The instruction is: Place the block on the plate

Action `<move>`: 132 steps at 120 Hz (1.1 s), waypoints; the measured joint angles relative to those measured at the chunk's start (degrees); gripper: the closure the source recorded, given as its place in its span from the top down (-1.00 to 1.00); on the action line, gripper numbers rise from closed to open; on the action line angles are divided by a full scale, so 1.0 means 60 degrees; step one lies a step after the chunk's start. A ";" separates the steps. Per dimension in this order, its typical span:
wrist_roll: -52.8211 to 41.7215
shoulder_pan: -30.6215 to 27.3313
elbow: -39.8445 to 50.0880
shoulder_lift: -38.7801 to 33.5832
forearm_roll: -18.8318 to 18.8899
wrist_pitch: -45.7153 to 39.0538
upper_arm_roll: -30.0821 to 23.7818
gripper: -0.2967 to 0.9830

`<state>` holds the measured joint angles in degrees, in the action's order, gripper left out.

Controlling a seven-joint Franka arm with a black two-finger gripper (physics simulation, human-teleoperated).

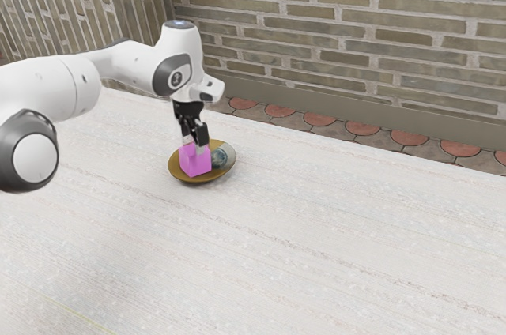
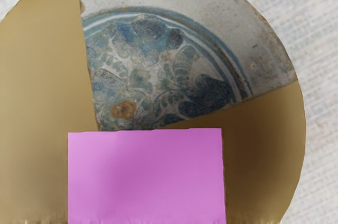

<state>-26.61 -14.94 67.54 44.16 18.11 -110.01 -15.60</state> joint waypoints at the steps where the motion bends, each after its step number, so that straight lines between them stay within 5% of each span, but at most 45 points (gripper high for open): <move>1: -0.0003 -0.0006 0.0002 -0.0023 0.0000 0.0014 -0.0013 0.49; 48: -0.0111 0.0202 0.0254 -0.2106 -0.0746 0.1492 0.0030 0.53; 75: -0.0038 0.0596 0.0596 -0.3439 -0.1316 0.2320 0.0856 0.53; 108: 0.0735 0.2389 0.1318 -0.5319 -0.1651 0.3365 0.3874 0.53; 132: 0.1278 0.2445 0.2454 -0.6635 -0.1602 0.3812 0.4769 0.54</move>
<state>-18.94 -0.27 82.26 4.35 8.50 -87.14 13.01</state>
